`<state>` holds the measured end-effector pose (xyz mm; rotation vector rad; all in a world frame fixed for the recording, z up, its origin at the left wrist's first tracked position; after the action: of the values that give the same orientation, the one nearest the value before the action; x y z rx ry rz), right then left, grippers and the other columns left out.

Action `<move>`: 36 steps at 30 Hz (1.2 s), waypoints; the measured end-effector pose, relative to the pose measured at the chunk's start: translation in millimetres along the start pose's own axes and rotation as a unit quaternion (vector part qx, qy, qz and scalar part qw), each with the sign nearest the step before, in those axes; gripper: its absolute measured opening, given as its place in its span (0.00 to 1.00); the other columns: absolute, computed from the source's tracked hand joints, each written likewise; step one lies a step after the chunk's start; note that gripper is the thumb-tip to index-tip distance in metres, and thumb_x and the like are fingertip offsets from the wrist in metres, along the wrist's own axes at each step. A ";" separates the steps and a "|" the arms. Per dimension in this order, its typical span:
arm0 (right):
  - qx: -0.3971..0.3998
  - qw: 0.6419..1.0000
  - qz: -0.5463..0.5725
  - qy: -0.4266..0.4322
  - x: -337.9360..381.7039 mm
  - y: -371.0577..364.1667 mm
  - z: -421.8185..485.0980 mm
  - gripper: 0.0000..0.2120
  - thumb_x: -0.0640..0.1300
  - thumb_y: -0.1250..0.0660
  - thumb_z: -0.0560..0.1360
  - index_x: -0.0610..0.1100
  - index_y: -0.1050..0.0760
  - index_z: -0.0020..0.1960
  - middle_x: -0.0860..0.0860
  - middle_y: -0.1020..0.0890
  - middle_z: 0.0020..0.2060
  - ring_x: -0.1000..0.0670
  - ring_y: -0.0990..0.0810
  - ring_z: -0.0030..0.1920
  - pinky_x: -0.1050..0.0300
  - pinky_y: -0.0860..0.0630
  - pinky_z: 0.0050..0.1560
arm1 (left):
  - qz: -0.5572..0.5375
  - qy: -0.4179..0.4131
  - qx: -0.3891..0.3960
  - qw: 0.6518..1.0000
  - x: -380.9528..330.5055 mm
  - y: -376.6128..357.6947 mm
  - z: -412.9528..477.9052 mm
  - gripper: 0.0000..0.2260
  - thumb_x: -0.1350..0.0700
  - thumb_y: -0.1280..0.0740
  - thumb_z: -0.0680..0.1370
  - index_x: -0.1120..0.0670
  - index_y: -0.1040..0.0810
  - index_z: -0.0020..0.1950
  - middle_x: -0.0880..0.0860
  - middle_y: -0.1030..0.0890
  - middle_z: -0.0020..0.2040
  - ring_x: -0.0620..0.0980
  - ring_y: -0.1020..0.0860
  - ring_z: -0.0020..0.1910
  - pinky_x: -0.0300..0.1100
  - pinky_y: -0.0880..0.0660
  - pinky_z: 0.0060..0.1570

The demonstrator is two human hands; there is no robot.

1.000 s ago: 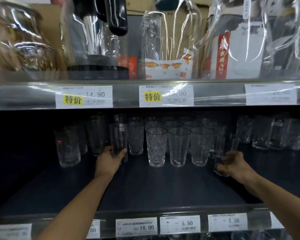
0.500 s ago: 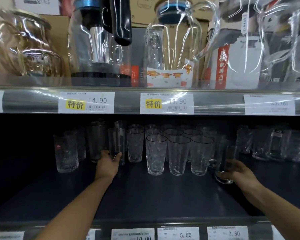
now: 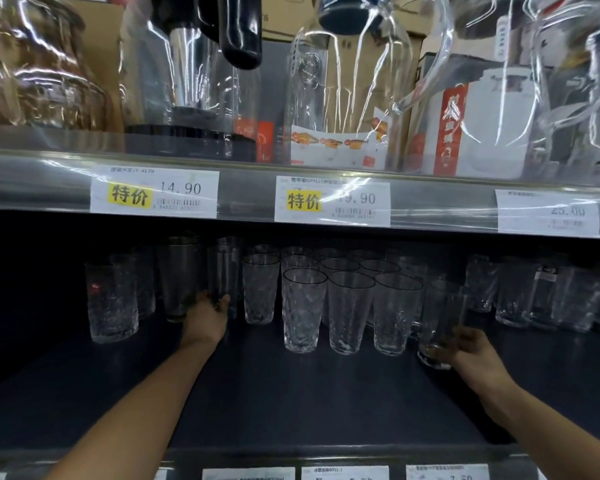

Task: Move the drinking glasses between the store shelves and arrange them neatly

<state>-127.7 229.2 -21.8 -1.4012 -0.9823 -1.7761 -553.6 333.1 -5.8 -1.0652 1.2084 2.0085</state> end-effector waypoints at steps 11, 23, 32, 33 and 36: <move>-0.017 0.996 -0.082 0.008 -0.9 -1.9 1.9 0.35 0.42 0.19 0.66 0.40 0.31 0.68 0.46 0.18 0.54 0.43 0.19 0.56 0.46 0.24 0.61 | 0.045 -0.006 0.004 0.999 6.1 -5.4 12.8 0.22 0.50 0.42 0.84 0.64 0.35 0.71 0.68 0.23 0.61 0.65 0.22 0.57 0.51 0.23 0.52; -0.026 0.993 -0.114 0.011 -1.0 -0.6 0.9 0.27 0.44 0.20 0.67 0.43 0.28 0.61 0.47 0.17 0.50 0.44 0.18 0.52 0.47 0.23 0.58 | 0.068 0.004 0.007 0.998 7.5 -6.7 16.6 0.24 0.49 0.43 0.84 0.60 0.38 0.76 0.66 0.25 0.66 0.64 0.24 0.62 0.52 0.26 0.56; -0.035 0.992 -0.124 0.004 -3.1 -0.5 2.3 0.28 0.45 0.20 0.67 0.42 0.27 0.63 0.45 0.16 0.51 0.43 0.18 0.52 0.46 0.23 0.59 | 0.072 0.005 0.005 0.997 8.8 -7.7 18.4 0.24 0.48 0.43 0.84 0.58 0.39 0.77 0.65 0.25 0.66 0.64 0.24 0.62 0.52 0.25 0.56; -0.035 0.991 -0.128 0.002 -2.7 -0.6 2.0 0.28 0.45 0.20 0.67 0.42 0.27 0.63 0.45 0.17 0.52 0.43 0.18 0.53 0.46 0.23 0.59 | 0.071 0.004 0.005 0.997 8.8 -7.4 18.4 0.24 0.48 0.42 0.84 0.58 0.39 0.77 0.65 0.25 0.66 0.64 0.24 0.62 0.52 0.25 0.56; -0.033 0.991 -0.133 0.003 -3.4 -0.4 2.8 0.29 0.47 0.20 0.67 0.43 0.27 0.64 0.46 0.16 0.51 0.44 0.18 0.53 0.46 0.23 0.59 | 0.061 0.002 0.006 0.998 9.1 -6.9 18.3 0.24 0.48 0.42 0.84 0.57 0.38 0.77 0.65 0.24 0.66 0.64 0.24 0.62 0.52 0.25 0.56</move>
<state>-126.0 232.0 -24.8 -1.3531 -1.1614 -2.0201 -559.3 353.1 -11.5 -1.0120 1.3150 2.0886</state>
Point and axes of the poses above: each hand's wrist, its own z-axis towards the middle knuckle, its own y-axis out of the back of the hand, x = y × z, the point moved 2 cm from there along z, towards the middle knuckle
